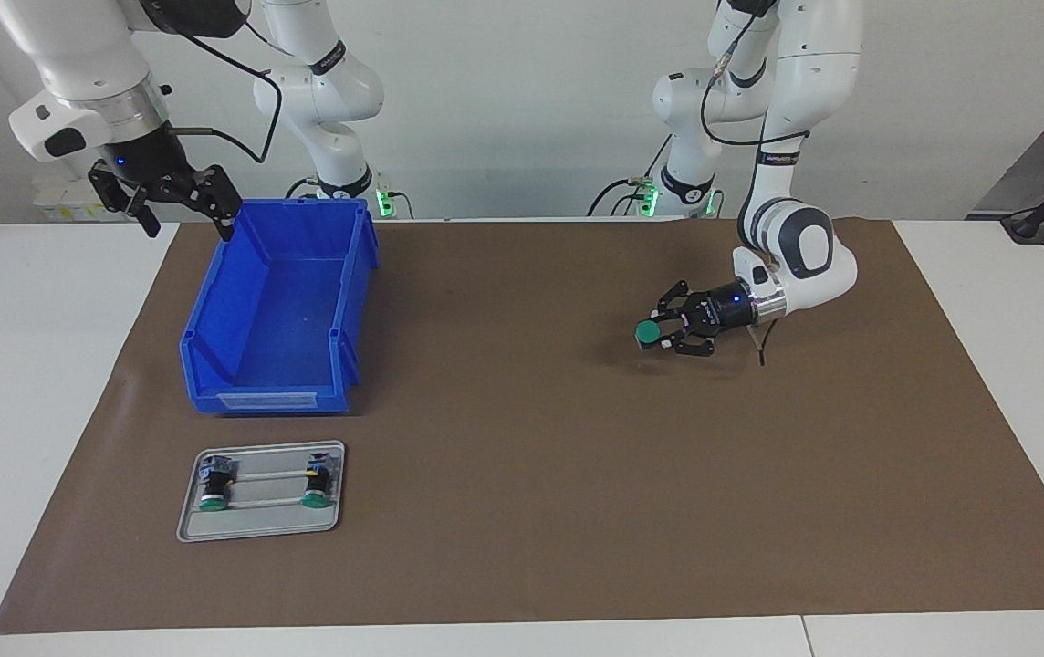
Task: Place and press button with both arms
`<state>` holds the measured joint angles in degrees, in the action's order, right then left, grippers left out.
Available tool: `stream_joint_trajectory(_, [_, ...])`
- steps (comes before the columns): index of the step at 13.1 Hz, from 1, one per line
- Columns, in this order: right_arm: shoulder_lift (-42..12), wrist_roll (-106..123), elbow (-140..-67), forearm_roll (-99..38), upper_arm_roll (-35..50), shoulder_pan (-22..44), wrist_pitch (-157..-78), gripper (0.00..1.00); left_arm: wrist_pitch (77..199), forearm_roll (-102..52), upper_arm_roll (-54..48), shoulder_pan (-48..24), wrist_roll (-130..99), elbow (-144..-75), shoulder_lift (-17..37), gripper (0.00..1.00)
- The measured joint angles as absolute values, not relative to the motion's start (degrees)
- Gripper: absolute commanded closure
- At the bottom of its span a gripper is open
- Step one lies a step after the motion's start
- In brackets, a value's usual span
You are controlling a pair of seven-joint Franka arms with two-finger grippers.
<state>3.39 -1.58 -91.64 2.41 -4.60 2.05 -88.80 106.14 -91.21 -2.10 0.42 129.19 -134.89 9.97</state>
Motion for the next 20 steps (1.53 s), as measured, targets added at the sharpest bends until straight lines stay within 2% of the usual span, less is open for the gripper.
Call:
stream_joint_trajectory(4, [3.39, -1.59, -91.64, 2.41, -4.60, 2.05, -88.80, 0.00, 106.45, -96.09, -2.15, -1.40, 135.40, -134.91, 10.77, 0.86])
stream_joint_trajectory(7, [3.39, -1.59, -91.64, 2.41, -4.60, 2.05, -88.80, 0.00, 108.71, -100.42, -2.06, -2.56, 139.07, -134.85, 11.83, 0.75])
stream_joint_trajectory(10, [3.39, -1.59, -91.64, 2.41, -4.60, 2.05, -88.80, 0.00, 108.72, -108.84, -2.14, -6.25, 142.28, -133.87, 14.18, 0.75])
stream_joint_trajectory(14, [3.39, -1.59, -91.64, 2.41, -4.60, 2.05, -88.80, 0.00, 108.67, -110.58, -1.94, -7.31, 144.81, -128.91, 20.48, 0.75])
stream_joint_trajectory(20, [3.39, -1.59, -91.64, 2.41, -4.60, 2.05, -88.80, 0.00, 108.25, -110.58, -2.01, -7.32, 148.54, -129.27, 22.17, 0.75])
